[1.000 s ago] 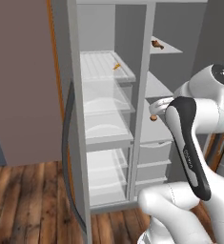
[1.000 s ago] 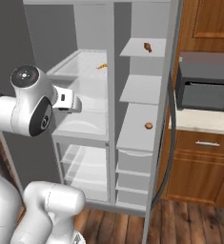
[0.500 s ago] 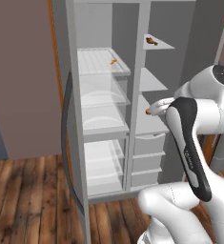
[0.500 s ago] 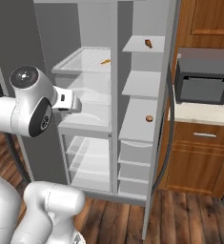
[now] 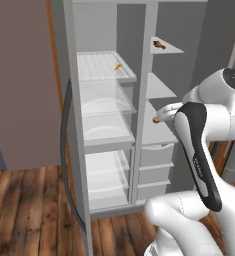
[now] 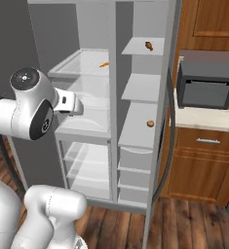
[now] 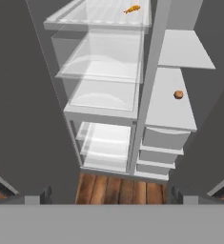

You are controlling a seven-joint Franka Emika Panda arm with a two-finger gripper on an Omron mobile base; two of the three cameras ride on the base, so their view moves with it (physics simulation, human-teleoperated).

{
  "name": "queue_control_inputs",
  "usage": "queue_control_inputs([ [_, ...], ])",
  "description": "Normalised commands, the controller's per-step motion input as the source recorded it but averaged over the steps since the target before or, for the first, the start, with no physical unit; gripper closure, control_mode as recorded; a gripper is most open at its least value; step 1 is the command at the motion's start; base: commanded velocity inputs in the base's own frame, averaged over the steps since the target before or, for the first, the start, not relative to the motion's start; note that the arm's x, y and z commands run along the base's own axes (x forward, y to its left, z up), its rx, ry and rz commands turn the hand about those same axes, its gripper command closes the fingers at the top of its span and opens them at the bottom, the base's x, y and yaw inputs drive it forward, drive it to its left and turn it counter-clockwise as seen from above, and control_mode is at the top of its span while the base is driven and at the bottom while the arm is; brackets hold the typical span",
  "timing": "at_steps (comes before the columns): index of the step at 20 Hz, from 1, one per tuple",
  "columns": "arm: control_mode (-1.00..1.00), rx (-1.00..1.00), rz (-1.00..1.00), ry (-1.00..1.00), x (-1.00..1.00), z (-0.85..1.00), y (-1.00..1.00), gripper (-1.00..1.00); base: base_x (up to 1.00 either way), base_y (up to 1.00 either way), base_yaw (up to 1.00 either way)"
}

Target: There's a chicken drumstick in the fridge that needs to be moved to the freezer for freezing. Pick up the chicken drumstick from the fridge, place it on any shelf in the freezer, and close the fridge and freezer doors when done.

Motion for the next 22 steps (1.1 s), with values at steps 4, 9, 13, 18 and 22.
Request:
queue_control_inputs([
  [4, 1.0, 0.0, 0.0, 0.0, 0.0, 0.0, 0.0, -1.0, 0.28, -0.14, 0.0],
  [9, 1.0, 0.0, 0.0, 0.0, 0.0, 0.0, 0.0, -1.0, 0.14, -0.03, 0.0],
  [13, 1.0, 0.0, 0.0, 0.0, 0.0, 0.0, 0.0, -1.0, 0.0, -0.14, 0.0],
  [18, -1.0, 0.0, 0.0, -0.01, -0.01, -0.03, -0.3, -1.0, 0.0, 0.0, 0.0],
  [22, -1.0, 0.0, 0.0, -0.08, -0.09, -0.22, -0.51, -1.0, 0.0, 0.0, 0.0],
])
